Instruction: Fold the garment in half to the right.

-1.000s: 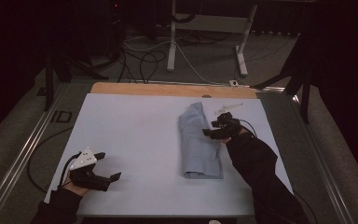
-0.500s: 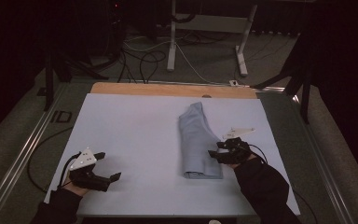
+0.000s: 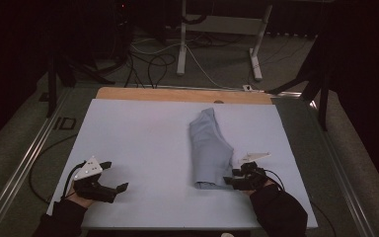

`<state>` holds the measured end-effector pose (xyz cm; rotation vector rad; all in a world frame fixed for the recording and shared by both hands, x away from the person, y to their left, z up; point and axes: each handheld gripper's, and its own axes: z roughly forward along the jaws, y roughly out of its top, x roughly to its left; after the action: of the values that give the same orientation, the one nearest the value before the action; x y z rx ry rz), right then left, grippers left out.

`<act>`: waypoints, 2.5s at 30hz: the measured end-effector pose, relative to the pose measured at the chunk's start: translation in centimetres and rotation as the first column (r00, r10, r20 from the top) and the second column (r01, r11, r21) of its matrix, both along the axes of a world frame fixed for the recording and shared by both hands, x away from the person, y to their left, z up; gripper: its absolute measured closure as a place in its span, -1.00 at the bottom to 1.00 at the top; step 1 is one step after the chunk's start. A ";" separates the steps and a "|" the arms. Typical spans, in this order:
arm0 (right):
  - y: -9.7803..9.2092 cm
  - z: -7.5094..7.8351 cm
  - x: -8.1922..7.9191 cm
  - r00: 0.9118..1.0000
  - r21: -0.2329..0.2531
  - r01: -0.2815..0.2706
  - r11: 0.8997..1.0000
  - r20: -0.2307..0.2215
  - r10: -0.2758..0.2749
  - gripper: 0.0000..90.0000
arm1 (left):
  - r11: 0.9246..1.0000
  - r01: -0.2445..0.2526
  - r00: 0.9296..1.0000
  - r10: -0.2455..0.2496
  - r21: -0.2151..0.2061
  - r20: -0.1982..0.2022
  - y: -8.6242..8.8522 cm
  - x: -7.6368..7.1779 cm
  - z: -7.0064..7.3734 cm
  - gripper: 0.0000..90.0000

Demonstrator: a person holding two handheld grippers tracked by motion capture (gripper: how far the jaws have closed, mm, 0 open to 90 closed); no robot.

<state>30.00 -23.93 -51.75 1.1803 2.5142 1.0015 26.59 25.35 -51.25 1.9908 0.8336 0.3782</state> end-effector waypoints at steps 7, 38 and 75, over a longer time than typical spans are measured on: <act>0.2 0.0 -0.3 1.000 -0.019 -0.017 1.000 -0.001 0.017 0.75 | 1.000 0.000 1.000 0.000 -0.006 0.000 0.0 0.0 0.0 -0.99; -3.5 -0.5 -0.8 0.996 -0.007 0.080 0.997 -0.041 -0.080 0.91 | 1.000 -0.001 1.000 0.001 -0.002 0.000 0.1 -0.1 0.1 -0.99; -1.8 5.5 -0.5 0.997 0.049 -0.035 0.998 0.064 0.032 0.69 | 1.000 -0.005 1.000 0.005 -0.010 0.005 0.3 -0.1 0.1 -0.99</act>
<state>29.51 -25.76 -46.28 1.1052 2.4812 1.0982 26.47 25.69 -51.11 1.9783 0.8359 0.3805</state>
